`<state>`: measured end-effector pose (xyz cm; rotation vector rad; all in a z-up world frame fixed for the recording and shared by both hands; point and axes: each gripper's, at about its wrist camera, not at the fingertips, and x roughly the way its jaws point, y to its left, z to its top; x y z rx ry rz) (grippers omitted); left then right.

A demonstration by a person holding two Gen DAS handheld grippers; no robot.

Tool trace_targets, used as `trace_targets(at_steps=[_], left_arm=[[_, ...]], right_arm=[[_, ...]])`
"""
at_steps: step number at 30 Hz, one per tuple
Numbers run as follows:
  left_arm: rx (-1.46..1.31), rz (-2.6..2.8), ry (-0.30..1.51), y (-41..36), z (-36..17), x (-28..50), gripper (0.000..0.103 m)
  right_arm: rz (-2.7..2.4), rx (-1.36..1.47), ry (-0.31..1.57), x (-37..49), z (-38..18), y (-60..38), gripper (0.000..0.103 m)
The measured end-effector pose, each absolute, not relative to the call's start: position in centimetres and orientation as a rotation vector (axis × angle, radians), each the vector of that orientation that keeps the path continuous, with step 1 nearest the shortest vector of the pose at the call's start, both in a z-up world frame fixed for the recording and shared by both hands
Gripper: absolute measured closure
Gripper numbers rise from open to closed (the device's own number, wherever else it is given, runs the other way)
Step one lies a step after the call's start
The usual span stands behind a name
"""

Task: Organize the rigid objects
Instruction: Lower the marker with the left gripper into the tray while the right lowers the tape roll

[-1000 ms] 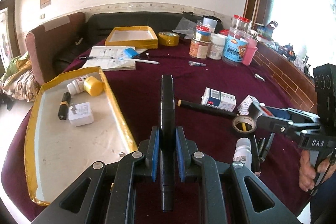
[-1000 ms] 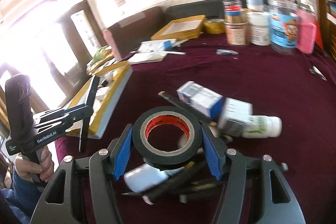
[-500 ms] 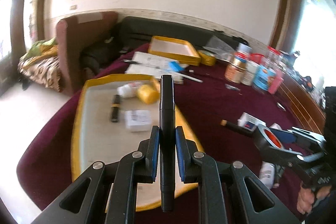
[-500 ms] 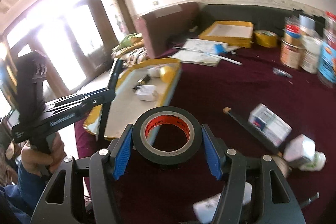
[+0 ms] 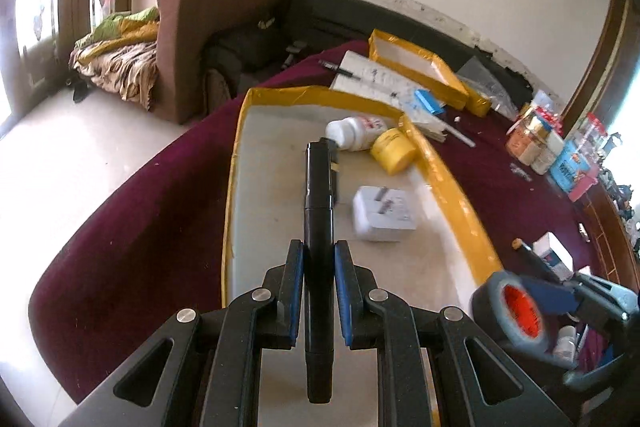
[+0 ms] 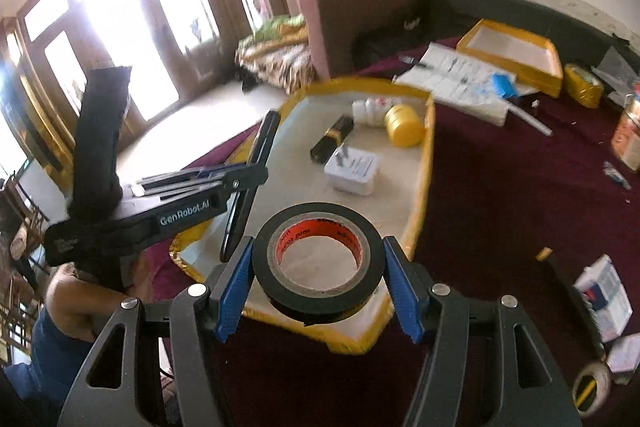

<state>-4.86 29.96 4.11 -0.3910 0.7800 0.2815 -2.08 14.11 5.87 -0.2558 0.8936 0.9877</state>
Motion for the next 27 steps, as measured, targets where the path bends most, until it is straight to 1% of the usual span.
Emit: trace_targets(at_steps=[7,12,27], left_arm=[[-0.334,0.292,0.898,31.5,3.8,-1.7,0.088],[-0.314,0.284,0.963,32.3,3.5,0.2,0.088],[-0.276,0.282,1.056,32.9,2.4,3.9,0.088]], right_arm=[[0.956,-0.302,1.041,0.5,3.4,17.5,0.041],[0.938,-0.349,1.099,1.8,2.7,19.7,0.041],[0.871,-0.417,1.141,3.8,2.0,22.4,0.041]])
